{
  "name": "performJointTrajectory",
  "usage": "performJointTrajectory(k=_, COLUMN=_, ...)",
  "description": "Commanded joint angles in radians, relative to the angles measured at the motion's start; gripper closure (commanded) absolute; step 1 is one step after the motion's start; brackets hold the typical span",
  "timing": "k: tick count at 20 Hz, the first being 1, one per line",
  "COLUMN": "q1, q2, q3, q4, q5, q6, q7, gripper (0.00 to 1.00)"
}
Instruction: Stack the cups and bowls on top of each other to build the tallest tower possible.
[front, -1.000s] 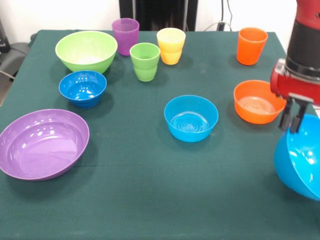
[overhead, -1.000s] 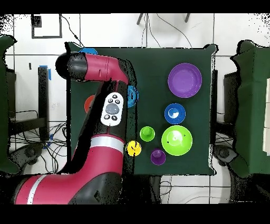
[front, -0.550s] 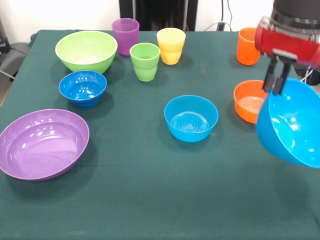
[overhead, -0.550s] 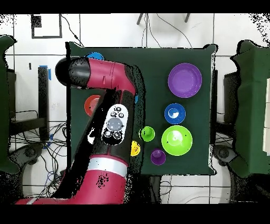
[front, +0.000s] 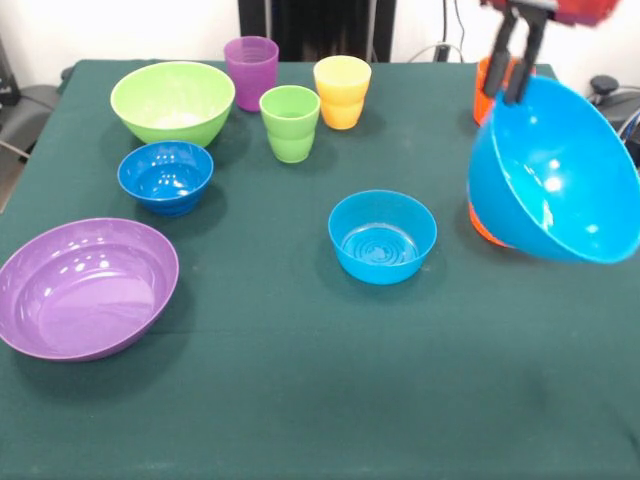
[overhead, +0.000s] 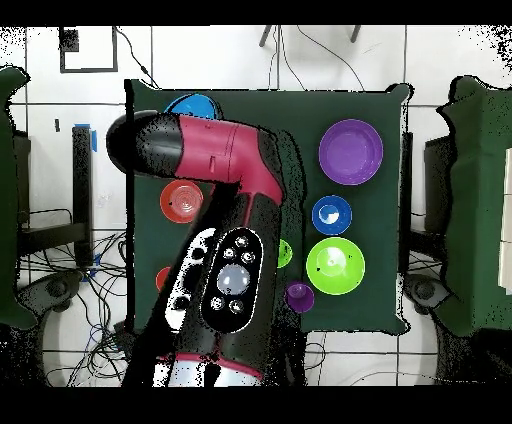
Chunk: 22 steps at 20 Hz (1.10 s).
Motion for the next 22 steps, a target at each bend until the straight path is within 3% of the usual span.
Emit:
performJointTrajectory(k=1, q1=-0.027, q2=-0.103, q3=0.025, q4=0.202, q5=-0.118, q6=0.102, q7=-0.096, gripper=1.00)
performJointTrajectory(k=13, q1=-0.105, q2=-0.208, q3=0.100, q4=0.446, q5=-0.143, q6=-0.104, q7=-0.111, gripper=1.00)
performJointTrajectory(k=18, q1=-0.141, q2=-0.222, q3=0.133, q4=0.480, q5=-0.166, q6=-0.156, q7=-0.112, gripper=1.00)
performJointTrajectory(k=22, q1=-0.170, q2=-0.189, q3=0.176, q4=0.469, q5=-0.177, q6=-0.205, q7=-0.101, gripper=1.00)
